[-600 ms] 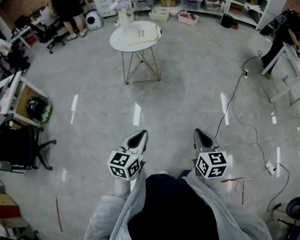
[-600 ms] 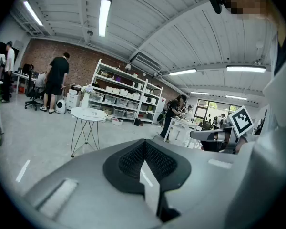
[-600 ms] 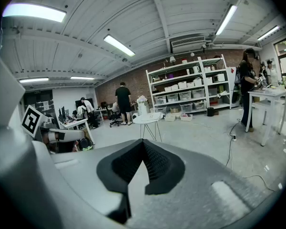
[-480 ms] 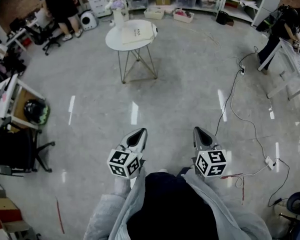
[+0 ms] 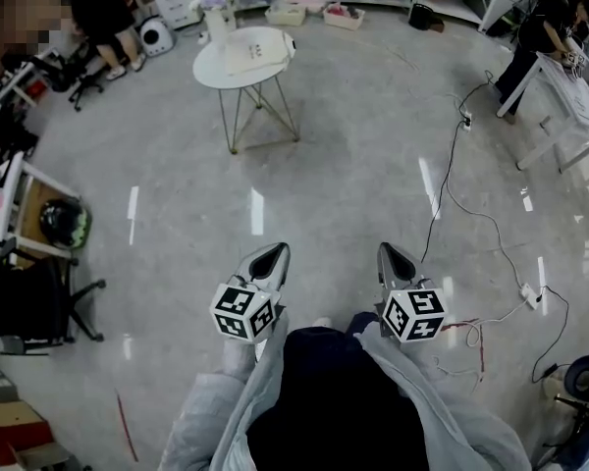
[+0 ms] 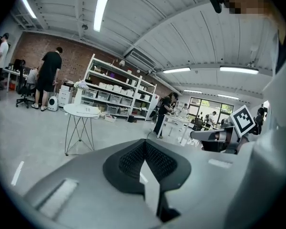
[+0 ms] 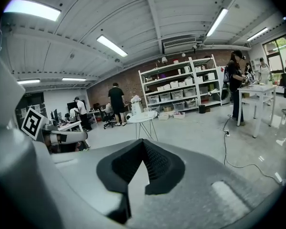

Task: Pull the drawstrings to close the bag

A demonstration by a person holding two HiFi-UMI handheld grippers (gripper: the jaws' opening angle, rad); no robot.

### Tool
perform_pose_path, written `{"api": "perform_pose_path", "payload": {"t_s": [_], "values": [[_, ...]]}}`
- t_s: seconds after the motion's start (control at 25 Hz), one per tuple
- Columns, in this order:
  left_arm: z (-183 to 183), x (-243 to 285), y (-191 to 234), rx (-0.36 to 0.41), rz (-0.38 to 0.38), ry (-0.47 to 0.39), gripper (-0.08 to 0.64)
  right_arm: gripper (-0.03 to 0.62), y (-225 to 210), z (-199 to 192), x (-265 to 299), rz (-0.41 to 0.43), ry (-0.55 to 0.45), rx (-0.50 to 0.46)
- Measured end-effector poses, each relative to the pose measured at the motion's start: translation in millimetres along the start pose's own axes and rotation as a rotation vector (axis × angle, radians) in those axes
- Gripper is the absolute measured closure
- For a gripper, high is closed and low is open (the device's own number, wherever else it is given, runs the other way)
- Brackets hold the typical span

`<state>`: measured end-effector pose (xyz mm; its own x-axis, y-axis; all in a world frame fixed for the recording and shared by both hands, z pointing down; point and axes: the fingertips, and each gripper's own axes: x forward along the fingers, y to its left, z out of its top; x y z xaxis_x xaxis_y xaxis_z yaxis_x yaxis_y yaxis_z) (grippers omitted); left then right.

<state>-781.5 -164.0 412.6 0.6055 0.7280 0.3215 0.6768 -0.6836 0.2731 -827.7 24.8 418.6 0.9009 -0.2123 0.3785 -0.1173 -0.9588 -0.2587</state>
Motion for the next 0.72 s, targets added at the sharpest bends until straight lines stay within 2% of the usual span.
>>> {"api": "perform_pose_path", "payload": {"t_s": [0.48,0.72], "values": [[-1.2,-17.4,-11.6,-0.019,0.033,-0.035,0.547,0.591,9.0,-3.5,-6.8,0.012,0.008,-0.022],[-1.9,-13.2,0.7,-0.049,0.063,-0.06,0.548,0.589,10.1,-5.4,6.7,0.035,0.001,-0.018]]}}
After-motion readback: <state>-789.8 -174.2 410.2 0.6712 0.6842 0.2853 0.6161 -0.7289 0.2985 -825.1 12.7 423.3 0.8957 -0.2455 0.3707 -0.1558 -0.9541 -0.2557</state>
